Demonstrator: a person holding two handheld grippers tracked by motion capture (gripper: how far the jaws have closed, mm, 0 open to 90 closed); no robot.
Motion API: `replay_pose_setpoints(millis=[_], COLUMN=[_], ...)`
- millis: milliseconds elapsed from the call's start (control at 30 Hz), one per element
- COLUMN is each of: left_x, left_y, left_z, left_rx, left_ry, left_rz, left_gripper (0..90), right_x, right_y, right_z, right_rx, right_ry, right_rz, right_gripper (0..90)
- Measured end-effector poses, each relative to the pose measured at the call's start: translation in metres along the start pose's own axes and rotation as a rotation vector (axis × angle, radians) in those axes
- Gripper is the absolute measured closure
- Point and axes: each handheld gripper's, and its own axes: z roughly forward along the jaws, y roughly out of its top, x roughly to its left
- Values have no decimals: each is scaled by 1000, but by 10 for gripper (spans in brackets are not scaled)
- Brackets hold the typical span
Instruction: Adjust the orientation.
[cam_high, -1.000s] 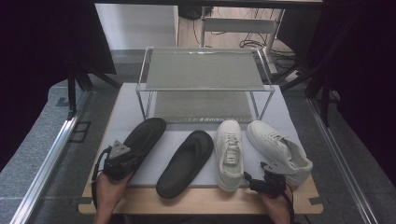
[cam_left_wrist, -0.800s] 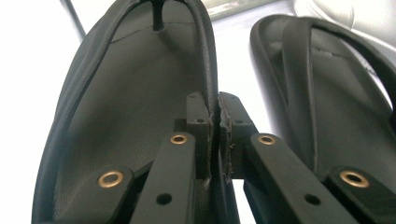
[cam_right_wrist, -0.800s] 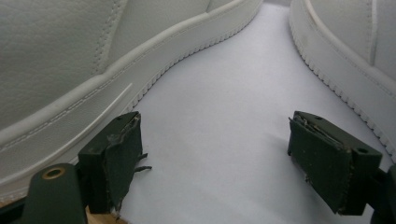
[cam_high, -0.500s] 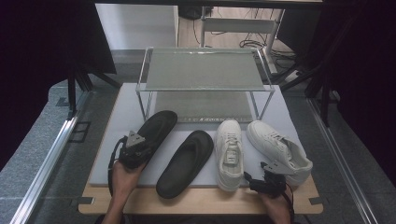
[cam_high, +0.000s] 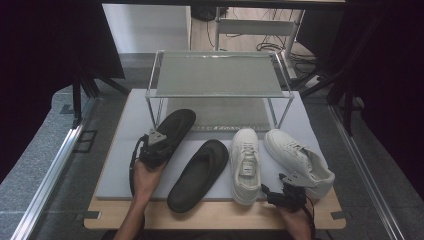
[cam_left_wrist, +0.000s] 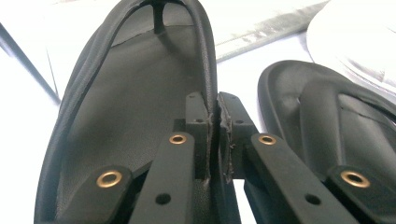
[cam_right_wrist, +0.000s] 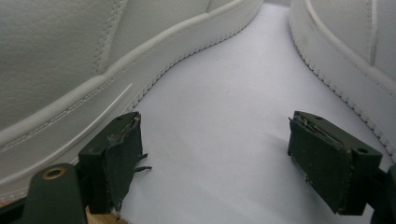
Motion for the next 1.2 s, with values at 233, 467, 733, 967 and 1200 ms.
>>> replay_pose_setpoints(millis=[233,467,733,967,1200], left_x=[4,10,10,8,10], left_y=[4,7,11,13,15], left_z=[18,35,52,65,60], left_rx=[-2,1,-1,18,10], left_ry=[36,67,117,128,76], left_rz=[-20,-33,-31,-20,-46], left_gripper=[833,832,826,822,754], right_x=[0,0,0,0,0], right_y=[0,0,0,0,0], right_z=[0,0,0,0,0], right_rx=[-1,-1,-1,-4,-4], right_ry=[1,1,2,2,3], right_rz=[1,2,3,3,2], right_gripper=[175,175,175,176,175])
